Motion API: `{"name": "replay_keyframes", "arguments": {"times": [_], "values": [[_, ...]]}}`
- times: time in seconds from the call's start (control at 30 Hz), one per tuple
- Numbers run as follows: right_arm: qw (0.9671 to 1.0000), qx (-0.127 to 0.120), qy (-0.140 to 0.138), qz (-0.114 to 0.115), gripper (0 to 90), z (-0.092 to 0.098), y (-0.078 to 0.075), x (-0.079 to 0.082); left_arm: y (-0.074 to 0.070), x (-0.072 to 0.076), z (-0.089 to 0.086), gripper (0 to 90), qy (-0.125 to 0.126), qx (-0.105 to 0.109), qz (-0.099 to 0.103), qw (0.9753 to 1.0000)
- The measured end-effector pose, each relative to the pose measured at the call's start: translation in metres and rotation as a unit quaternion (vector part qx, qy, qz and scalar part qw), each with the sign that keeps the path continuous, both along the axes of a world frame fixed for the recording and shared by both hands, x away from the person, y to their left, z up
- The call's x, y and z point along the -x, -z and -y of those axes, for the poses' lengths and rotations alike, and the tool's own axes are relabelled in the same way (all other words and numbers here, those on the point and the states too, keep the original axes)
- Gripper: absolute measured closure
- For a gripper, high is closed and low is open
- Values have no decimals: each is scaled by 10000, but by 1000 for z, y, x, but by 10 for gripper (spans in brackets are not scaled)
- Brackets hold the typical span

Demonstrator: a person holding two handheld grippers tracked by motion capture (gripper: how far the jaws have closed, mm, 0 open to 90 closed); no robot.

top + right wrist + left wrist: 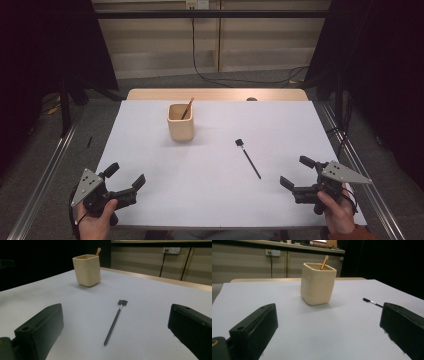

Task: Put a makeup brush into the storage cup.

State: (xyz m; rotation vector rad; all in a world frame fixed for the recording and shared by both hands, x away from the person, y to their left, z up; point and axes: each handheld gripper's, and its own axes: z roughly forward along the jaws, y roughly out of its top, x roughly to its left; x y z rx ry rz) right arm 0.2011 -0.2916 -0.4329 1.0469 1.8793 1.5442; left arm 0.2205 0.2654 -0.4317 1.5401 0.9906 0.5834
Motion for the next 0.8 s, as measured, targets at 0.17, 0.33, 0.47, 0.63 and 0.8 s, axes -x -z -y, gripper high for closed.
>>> {"name": "replay_keyframes", "arguments": {"times": [0.17, 0.33, 0.47, 0.63, 0.8], "values": [[10000, -94, -17, 2, 0, -5, -4, -6, 0, 1, 0, 16, 0, 35, -48, 10000], [10000, -41, -12, 20, 0, -9, -11, -16, 0, 1, 2, 16, 33, -20, -44, 10000], [9999, 35, -96, -13, 0, -13, -17, -26, -1, 1, 2, 16, 23, -44, -41, 10000], [9996, 92, -195, 182, 0, -22, -30, -41, -1, 0, 2, 16, 104, -41, -35, 9999], [9990, 228, -298, 240, 0, -31, -39, -58, -1, 0, 3, 16, 122, -23, -23, 9999]]}}
